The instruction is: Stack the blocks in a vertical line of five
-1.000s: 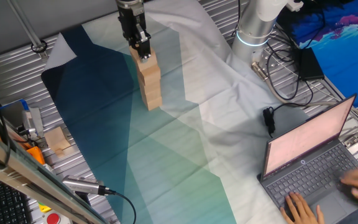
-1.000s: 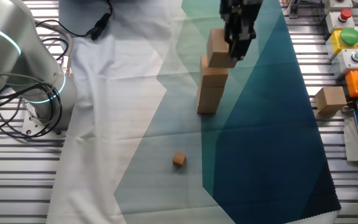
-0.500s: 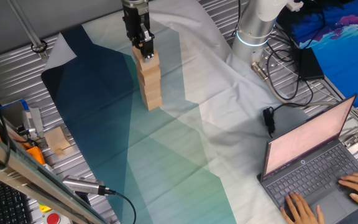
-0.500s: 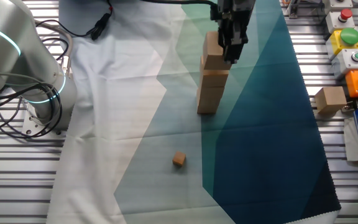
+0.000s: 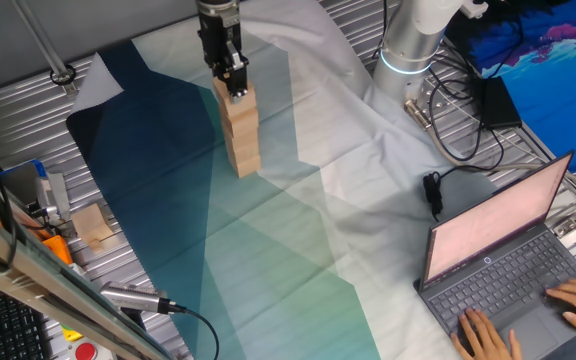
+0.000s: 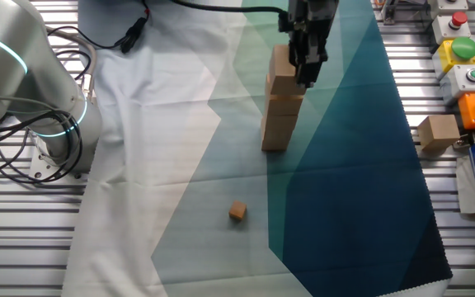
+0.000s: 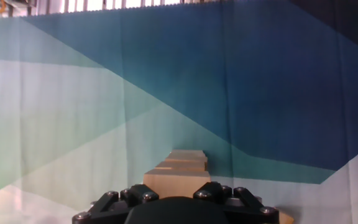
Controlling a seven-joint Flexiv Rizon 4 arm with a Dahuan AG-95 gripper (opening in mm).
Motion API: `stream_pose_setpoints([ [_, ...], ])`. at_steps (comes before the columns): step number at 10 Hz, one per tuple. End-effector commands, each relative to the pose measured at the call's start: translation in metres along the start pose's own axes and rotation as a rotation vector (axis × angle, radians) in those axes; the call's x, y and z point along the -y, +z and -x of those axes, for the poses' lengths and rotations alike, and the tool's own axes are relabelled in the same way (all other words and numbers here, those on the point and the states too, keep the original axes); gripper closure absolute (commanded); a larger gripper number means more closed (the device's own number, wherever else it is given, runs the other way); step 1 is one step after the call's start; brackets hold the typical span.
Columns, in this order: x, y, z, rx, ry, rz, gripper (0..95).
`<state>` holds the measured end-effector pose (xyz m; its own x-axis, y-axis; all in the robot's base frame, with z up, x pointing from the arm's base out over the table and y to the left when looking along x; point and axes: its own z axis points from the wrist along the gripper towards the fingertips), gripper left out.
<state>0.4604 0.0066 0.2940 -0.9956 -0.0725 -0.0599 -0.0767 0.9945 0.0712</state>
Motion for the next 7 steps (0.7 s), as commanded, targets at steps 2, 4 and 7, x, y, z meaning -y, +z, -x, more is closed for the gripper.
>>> stream_pose_setpoints([
  [2, 0.0005, 0.0044, -0.0002, 0.009, 0.000, 0.004, 95.0],
  [4, 0.0003, 0.0065, -0.0010, 0.011, 0.002, 0.004, 95.0],
  [7, -0.0008, 0.0095, -0.0007, 0.017, 0.006, 0.006, 95.0],
])
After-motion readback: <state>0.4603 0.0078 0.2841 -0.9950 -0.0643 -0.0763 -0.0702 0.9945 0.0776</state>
